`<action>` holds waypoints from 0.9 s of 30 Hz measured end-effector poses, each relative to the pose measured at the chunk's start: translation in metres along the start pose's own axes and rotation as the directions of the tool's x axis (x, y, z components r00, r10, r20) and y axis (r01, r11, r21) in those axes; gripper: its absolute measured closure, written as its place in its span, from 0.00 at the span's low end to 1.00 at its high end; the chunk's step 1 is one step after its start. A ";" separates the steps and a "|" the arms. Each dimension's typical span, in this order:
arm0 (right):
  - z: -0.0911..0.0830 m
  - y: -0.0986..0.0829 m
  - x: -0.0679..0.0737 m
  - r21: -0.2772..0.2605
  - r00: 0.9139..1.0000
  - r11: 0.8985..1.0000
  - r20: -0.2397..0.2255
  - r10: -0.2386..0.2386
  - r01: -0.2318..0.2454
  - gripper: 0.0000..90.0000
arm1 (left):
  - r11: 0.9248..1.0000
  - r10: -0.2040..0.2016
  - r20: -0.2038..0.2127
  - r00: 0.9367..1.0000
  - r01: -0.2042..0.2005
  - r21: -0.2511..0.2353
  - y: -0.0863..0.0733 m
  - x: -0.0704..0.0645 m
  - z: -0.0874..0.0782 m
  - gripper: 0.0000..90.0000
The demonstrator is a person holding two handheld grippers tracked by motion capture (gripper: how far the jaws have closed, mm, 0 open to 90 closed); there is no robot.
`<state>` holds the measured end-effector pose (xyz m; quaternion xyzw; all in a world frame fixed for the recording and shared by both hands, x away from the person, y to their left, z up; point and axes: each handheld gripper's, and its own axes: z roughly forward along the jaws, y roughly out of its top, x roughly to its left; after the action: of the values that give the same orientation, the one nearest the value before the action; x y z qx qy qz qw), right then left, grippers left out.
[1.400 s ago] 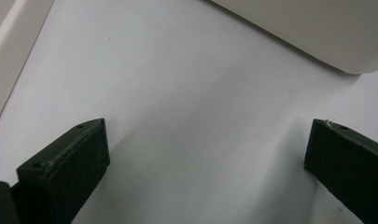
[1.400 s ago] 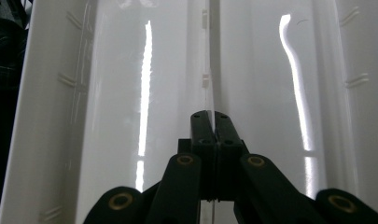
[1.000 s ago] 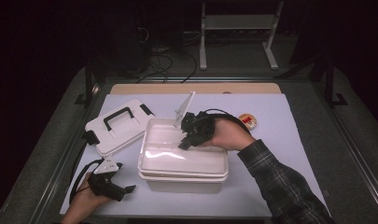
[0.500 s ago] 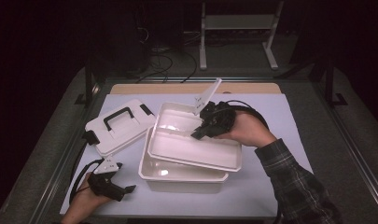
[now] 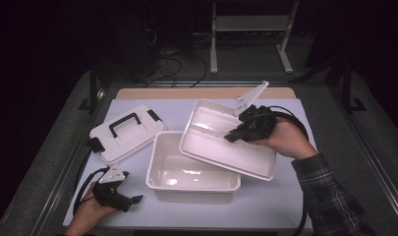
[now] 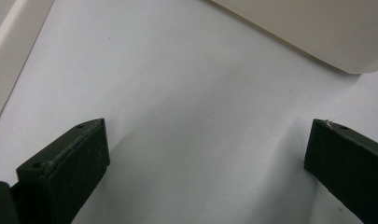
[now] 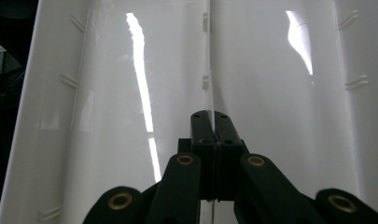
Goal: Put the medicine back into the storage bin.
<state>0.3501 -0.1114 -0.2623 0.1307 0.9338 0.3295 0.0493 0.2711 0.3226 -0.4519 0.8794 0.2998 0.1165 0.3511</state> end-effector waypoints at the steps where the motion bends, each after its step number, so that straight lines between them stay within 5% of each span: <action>1: 0.000 0.000 0.000 0.000 1.000 1.000 0.000 0.000 0.000 0.99 | 1.000 0.000 0.000 1.000 0.000 0.000 0.000 0.000 0.000 0.00; 15: -0.030 -0.052 -0.010 -0.027 0.991 0.994 0.082 0.107 -0.105 0.99 | 1.000 0.000 -0.001 1.000 0.000 -0.001 0.000 0.000 0.000 0.00; 25: -0.045 -0.102 -0.013 -0.055 0.971 0.979 0.129 0.201 -0.195 0.99 | 1.000 0.000 0.000 1.000 0.000 -0.002 0.000 0.000 0.000 0.00; 27: -0.047 -0.118 -0.012 -0.057 0.961 0.971 0.144 0.236 -0.230 0.99 | 1.000 0.001 0.000 1.000 -0.001 -0.001 0.000 0.000 0.000 0.00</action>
<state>0.3286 -0.2318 -0.3000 0.2633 0.8988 0.3406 0.0827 0.2710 0.3227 -0.4521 0.8793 0.2994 0.1168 0.3513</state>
